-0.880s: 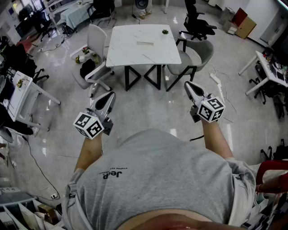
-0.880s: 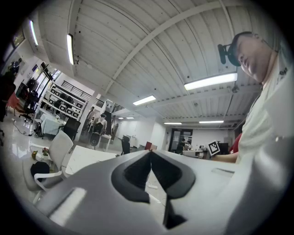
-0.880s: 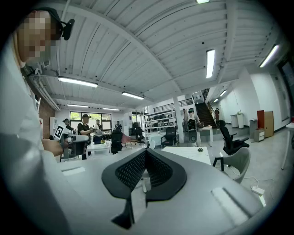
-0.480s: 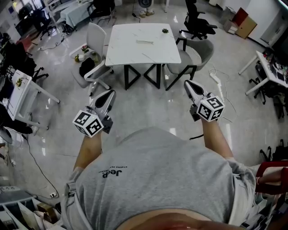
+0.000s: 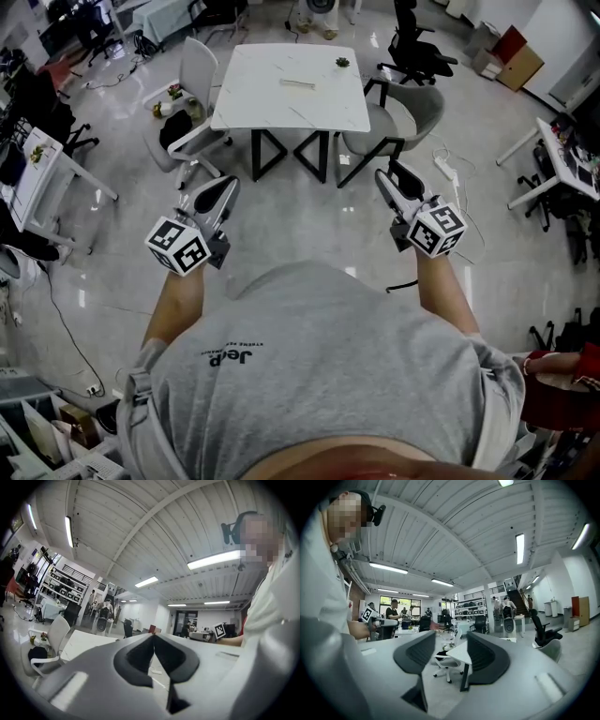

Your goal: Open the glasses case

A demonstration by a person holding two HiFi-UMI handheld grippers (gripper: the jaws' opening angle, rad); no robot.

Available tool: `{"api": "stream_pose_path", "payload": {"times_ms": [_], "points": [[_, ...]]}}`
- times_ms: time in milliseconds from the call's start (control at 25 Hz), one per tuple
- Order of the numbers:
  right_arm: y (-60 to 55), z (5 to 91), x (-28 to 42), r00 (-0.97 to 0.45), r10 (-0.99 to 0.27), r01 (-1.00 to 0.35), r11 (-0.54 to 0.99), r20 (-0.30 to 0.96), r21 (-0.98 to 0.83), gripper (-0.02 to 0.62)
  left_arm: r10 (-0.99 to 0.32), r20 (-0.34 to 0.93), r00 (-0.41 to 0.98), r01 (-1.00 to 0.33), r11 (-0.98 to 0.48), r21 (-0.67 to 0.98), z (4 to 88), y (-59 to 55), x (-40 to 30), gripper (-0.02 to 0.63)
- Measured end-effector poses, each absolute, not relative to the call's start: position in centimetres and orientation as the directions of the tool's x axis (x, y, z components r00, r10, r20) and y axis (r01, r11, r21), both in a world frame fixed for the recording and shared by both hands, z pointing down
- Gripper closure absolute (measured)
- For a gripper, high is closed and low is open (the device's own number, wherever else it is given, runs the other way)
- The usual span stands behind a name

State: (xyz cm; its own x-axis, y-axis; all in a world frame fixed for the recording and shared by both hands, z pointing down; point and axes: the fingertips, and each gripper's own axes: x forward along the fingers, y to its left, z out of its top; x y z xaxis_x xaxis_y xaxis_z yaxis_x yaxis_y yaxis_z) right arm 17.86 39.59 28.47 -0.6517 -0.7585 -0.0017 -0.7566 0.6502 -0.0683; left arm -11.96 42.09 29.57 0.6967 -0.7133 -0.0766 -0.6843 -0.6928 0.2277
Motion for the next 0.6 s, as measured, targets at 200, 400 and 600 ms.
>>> {"api": "stream_pose_path", "payload": {"times_ms": [200,400,600], "points": [[39.2,28.7,20.5,-0.681,-0.732,-0.732,0.681,-0.006,-0.022,0.223,-0.727,-0.072,0.683,-0.699,-0.679,0.222,29.8,42.2,-8.5,0.548],[38.6,29.0,23.5,-0.689,-0.725,-0.725,0.688,-0.003,-0.027,0.215,-0.731,-0.052,0.68,-0.705,-0.672,0.225,30.1,42.4,-5.0,0.548],[37.6,29.9,24.8,-0.699,-0.715,-0.715,0.699,0.009,-0.029,0.215,-0.73,-0.037,0.682,-0.707,-0.672,0.223,30.5,41.8,-3.2,0.548]]}}
